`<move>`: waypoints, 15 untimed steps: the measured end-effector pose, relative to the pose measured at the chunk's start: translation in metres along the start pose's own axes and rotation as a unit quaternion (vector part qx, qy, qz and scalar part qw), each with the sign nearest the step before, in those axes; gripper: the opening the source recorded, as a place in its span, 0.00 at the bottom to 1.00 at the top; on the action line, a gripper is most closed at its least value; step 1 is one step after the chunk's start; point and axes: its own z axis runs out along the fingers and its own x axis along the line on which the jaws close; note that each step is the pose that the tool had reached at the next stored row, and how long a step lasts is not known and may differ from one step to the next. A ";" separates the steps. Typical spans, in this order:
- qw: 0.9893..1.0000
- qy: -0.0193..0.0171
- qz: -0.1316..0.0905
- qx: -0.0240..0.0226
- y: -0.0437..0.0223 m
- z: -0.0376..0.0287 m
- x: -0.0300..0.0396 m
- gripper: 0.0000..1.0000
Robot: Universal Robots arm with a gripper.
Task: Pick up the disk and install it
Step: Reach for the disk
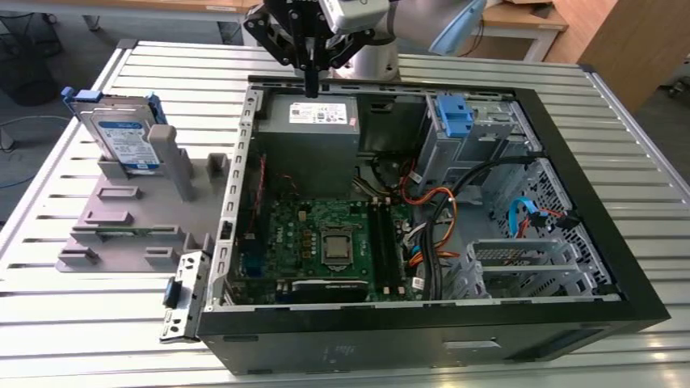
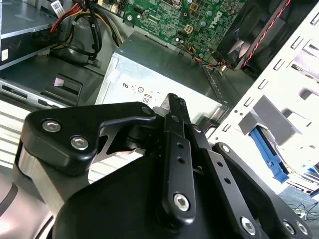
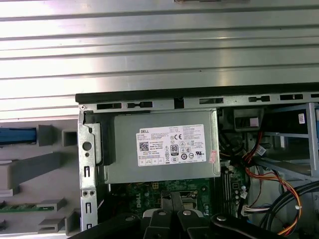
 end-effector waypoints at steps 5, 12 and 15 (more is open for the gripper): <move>1.000 0.000 0.000 0.000 -0.0001 -0.0001 0.0011 0.11; 1.000 0.000 0.000 0.000 -0.0003 -0.0001 0.0037 0.11; 1.000 0.000 0.000 0.000 -0.0003 -0.0001 0.0044 0.11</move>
